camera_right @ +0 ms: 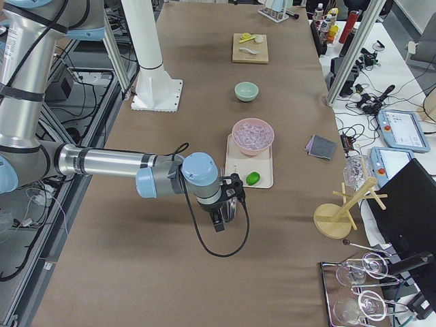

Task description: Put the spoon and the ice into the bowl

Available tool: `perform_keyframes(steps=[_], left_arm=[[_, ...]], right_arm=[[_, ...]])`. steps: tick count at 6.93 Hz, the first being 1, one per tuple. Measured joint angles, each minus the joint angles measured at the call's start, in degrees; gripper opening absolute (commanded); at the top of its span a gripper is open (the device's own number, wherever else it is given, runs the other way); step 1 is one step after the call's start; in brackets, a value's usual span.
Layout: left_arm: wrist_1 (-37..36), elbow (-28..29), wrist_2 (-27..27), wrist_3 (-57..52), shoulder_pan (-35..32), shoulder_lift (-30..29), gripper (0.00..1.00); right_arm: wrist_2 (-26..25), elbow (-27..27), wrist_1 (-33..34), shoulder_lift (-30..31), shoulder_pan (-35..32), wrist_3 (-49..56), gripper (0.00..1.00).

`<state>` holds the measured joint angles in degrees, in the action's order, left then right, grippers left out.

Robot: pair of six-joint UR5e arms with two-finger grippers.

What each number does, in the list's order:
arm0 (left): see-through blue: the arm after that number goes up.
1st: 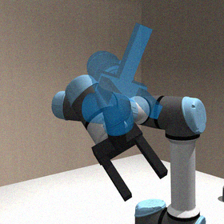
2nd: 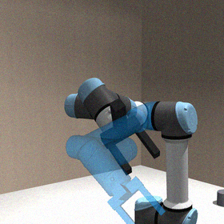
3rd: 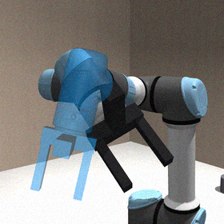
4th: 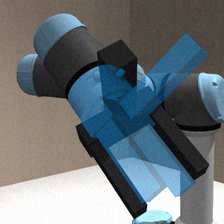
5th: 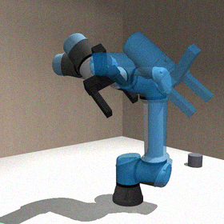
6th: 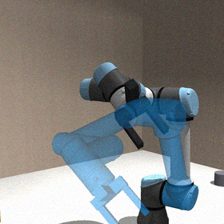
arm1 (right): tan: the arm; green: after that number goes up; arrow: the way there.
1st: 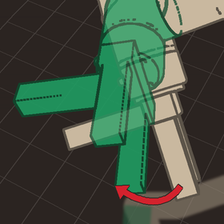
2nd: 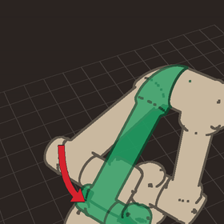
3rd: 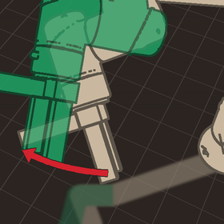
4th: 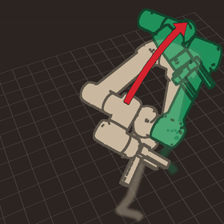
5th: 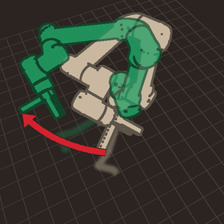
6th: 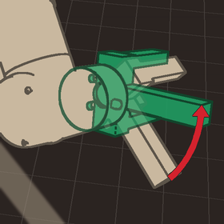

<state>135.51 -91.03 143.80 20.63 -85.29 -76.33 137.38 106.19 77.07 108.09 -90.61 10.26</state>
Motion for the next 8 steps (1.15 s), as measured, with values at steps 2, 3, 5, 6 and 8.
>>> perform_keyframes(steps=[2, 3, 5, 6, 8], left_arm=[[-0.1, -2.1, -2.6, 6.2, 6.1, -3.7, 0.87], [-0.3, -2.2, -6.4, 7.4, 10.9, -6.7, 0.85], [-2.6, -1.9, -13.4, 8.2, 20.4, -13.6, 0.75], [-4.2, -1.8, -15.5, 8.3, 23.8, -16.7, 0.74], [-5.6, -1.1, -19.9, 9.4, 29.8, -20.4, 0.7]], right_arm=[[0.6, 1.9, 0.0, -0.2, 0.1, -4.3, 1.0], [0.8, 2.2, 0.1, -0.8, 0.4, -5.2, 1.0], [1.4, 2.5, 0.1, -3.9, 2.6, -8.8, 1.0], [1.5, 2.8, 0.1, -5.7, 4.3, -12.1, 1.0], [1.4, 2.9, 0.0, -8.9, 9.0, -18.5, 1.0]])
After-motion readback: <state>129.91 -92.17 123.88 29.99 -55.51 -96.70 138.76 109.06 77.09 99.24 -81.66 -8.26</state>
